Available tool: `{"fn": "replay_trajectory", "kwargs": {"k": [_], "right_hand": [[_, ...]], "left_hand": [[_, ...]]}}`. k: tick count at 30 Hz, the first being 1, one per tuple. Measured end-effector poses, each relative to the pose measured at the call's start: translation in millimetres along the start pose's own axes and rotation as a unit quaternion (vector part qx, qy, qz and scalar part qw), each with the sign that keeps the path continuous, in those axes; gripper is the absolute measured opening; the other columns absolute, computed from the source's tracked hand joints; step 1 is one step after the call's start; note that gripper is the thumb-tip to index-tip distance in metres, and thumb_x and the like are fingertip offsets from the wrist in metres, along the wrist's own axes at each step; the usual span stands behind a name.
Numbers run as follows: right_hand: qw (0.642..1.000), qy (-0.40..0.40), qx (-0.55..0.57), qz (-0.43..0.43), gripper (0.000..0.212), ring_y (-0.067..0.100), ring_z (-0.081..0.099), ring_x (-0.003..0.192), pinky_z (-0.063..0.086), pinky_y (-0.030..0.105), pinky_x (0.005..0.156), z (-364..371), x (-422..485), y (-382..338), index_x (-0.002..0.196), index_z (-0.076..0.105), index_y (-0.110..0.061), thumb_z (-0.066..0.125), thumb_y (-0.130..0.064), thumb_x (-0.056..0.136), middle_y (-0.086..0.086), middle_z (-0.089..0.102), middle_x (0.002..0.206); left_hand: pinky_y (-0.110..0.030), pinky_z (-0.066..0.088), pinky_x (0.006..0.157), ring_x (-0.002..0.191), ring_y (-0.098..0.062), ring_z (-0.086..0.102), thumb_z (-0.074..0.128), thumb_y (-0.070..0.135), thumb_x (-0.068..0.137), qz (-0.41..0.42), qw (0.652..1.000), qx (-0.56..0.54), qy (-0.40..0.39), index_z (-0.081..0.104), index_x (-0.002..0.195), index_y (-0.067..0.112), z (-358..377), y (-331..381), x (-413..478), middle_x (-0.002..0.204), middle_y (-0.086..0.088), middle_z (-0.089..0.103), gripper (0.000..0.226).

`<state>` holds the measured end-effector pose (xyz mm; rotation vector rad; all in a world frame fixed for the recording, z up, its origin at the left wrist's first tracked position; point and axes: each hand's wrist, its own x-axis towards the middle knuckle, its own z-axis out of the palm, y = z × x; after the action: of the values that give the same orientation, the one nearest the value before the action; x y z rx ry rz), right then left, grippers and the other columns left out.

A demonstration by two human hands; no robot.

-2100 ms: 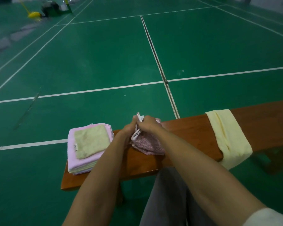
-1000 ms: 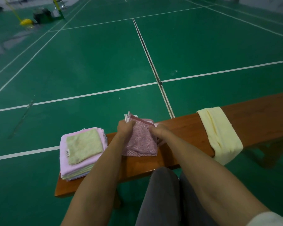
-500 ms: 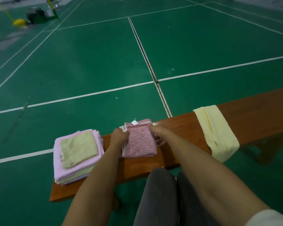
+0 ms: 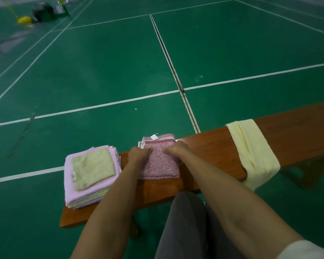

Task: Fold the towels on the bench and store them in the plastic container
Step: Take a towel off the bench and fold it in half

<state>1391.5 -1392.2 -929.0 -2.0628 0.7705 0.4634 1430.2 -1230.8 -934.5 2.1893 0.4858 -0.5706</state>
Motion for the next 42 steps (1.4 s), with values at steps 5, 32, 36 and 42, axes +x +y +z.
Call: {"fn": "replay_trajectory", "kwargs": {"k": [5, 32, 36, 42], "right_hand": [[0.994, -0.030, 0.101, 0.020, 0.064, 0.031, 0.066, 0.106, 0.059, 0.042, 0.091, 2, -6, -8, 0.133, 0.052, -0.007, 0.081, -0.024, 0.078, 0.013, 0.062, 0.124], [0.977, -0.087, 0.152, -0.121, 0.028, 0.032, 0.073, 0.093, 0.061, 0.048, 0.086, 78, -118, -143, 0.094, 0.053, -0.004, 0.078, -0.011, 0.083, 0.017, 0.069, 0.108], [0.981, -0.050, 0.103, -0.154, 0.024, 0.026, 0.071, 0.086, 0.062, 0.038, 0.074, 91, -124, -161, 0.097, 0.059, -0.001, 0.075, -0.010, 0.082, 0.017, 0.069, 0.104], [0.984, -0.044, 0.014, -0.170, 0.020, 0.020, 0.062, 0.064, 0.039, 0.020, 0.038, 106, -131, -164, 0.100, 0.057, -0.003, 0.071, -0.011, 0.088, 0.012, 0.062, 0.091]], "left_hand": [[-0.050, 0.052, 0.099, 0.119, -0.037, 0.059, 0.076, 0.050, 0.083, -0.073, 0.979, -0.055, -0.184, 0.050, 0.132, 0.007, -10, 12, -8, 0.133, -0.012, 0.059, 0.070], [-0.033, 0.048, 0.066, 0.077, -0.021, 0.056, 0.061, 0.019, 0.099, 0.075, 0.980, -0.101, 0.153, 0.053, 0.114, -0.003, -206, -53, -58, 0.104, -0.017, 0.061, 0.028], [-0.045, 0.055, 0.095, 0.102, -0.035, 0.062, 0.061, 0.023, 0.098, 0.082, 0.973, -0.107, 0.187, 0.057, 0.108, 0.003, -226, -66, -52, 0.115, -0.020, 0.065, 0.023], [-0.035, 0.045, 0.070, 0.083, -0.023, 0.055, 0.054, 0.025, 0.103, 0.094, 0.971, -0.075, 0.207, 0.046, 0.123, 0.005, -228, -81, -54, 0.102, -0.009, 0.055, 0.029]]}}
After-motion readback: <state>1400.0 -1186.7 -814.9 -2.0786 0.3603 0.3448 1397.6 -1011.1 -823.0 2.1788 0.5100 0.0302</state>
